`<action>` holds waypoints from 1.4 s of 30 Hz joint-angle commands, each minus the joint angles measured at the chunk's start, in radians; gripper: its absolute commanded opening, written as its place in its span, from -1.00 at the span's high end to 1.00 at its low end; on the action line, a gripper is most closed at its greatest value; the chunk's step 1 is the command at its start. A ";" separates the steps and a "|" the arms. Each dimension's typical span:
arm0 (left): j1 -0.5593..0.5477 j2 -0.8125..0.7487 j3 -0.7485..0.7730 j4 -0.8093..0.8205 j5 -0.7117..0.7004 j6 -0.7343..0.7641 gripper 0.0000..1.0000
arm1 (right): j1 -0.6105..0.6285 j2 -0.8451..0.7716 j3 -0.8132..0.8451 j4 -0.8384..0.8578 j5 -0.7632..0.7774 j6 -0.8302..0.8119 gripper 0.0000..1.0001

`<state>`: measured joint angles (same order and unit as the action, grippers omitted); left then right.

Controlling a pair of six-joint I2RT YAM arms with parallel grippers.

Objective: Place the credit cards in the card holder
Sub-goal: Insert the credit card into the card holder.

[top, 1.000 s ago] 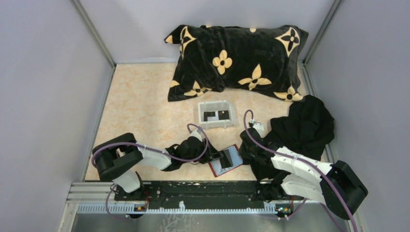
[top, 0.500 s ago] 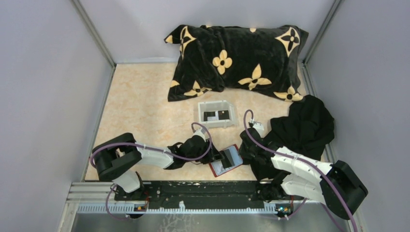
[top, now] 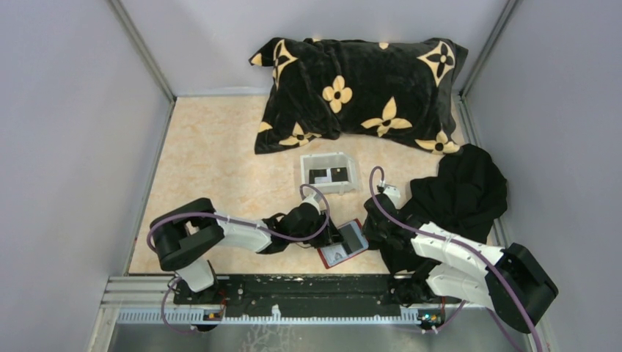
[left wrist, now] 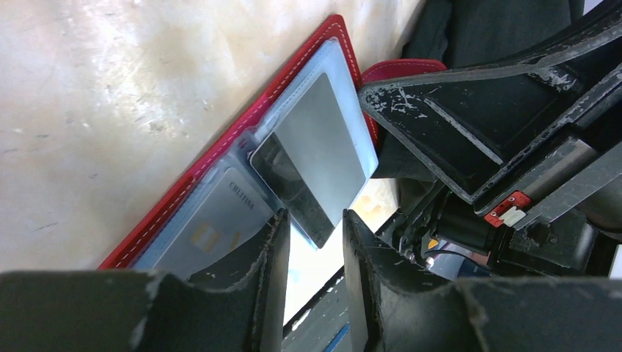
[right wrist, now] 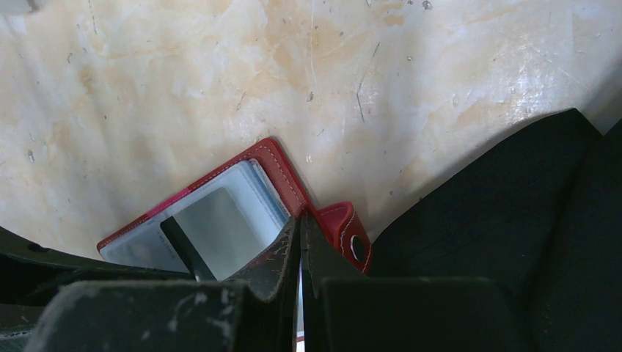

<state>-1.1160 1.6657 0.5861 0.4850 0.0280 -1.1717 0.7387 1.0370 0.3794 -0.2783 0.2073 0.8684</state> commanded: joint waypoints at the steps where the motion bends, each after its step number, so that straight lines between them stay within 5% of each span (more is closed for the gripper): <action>1: -0.010 0.028 0.037 -0.008 0.014 0.030 0.24 | 0.011 0.020 -0.036 -0.009 -0.021 0.007 1.00; 21: -0.002 0.111 0.098 -0.025 -0.047 0.035 0.29 | 0.010 0.030 -0.043 0.015 -0.031 0.009 1.00; 30: 0.025 0.073 0.066 -0.130 -0.217 0.002 0.33 | 0.010 0.105 -0.007 0.072 -0.030 0.004 1.00; 42: 0.145 0.130 0.112 -0.147 -0.214 0.081 0.38 | 0.010 0.273 0.101 0.153 -0.023 -0.024 1.00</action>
<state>-1.0283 1.7416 0.6827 0.4252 -0.0895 -1.1648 0.7300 1.2343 0.4564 -0.1108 0.2649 0.8562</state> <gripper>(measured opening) 0.313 0.004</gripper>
